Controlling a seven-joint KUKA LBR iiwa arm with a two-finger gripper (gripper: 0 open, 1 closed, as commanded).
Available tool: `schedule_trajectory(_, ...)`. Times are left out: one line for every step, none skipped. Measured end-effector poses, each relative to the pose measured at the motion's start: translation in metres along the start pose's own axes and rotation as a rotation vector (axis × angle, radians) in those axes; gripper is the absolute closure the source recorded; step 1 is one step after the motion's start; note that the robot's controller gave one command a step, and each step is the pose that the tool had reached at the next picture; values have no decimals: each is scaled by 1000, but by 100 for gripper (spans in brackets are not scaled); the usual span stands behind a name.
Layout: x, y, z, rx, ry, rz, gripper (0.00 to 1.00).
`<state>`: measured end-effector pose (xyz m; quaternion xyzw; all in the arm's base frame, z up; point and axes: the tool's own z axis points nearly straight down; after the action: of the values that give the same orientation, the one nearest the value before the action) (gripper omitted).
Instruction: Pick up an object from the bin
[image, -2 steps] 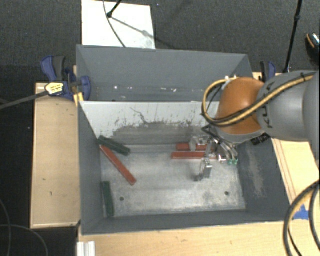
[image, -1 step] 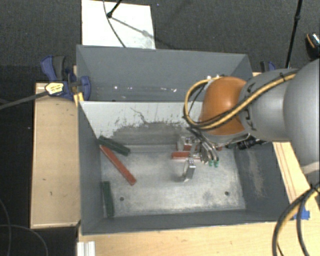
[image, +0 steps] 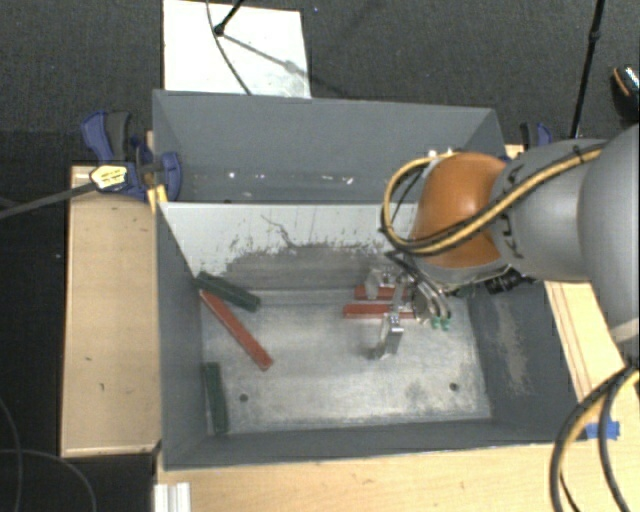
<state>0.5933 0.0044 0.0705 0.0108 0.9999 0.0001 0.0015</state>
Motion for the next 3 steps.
schedule_trajectory(1, 63, 0, -3, 0, 173, 0)
schedule_trajectory(12, 0, 0, 0, 3, 220, 0)
schedule_trajectory(10, 1, -1, 0, -1, 215, 100)
